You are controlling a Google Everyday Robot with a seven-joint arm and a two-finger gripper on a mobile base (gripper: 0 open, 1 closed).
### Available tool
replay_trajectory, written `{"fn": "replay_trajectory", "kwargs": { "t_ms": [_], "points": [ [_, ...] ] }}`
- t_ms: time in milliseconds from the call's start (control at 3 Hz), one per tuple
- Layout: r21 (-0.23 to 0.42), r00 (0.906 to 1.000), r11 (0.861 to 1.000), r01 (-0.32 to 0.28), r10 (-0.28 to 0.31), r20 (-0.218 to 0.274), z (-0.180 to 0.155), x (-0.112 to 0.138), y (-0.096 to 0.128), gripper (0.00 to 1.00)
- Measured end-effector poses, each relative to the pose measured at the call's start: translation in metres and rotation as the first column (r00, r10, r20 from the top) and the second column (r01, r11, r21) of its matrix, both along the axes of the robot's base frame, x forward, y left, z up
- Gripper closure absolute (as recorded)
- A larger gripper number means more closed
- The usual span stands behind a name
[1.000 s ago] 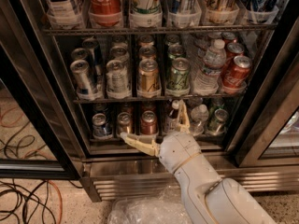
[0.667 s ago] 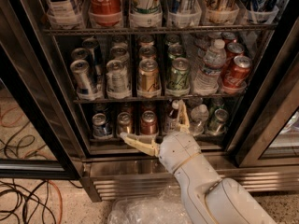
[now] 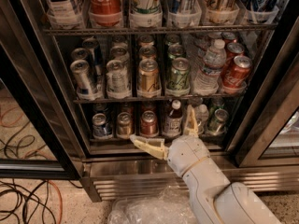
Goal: Pick orange can from middle shelf of fridge
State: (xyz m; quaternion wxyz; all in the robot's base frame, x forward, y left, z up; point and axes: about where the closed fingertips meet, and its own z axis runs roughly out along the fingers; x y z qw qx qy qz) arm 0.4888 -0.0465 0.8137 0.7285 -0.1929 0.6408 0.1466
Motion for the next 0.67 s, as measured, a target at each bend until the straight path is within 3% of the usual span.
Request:
{"fn": "replay_trajectory", "kwargs": {
  "t_ms": [667],
  "points": [
    [0.008,0.9996,1.000,0.016,-0.016,0.024,0.013,0.019,0.001,0.00]
  ]
}}
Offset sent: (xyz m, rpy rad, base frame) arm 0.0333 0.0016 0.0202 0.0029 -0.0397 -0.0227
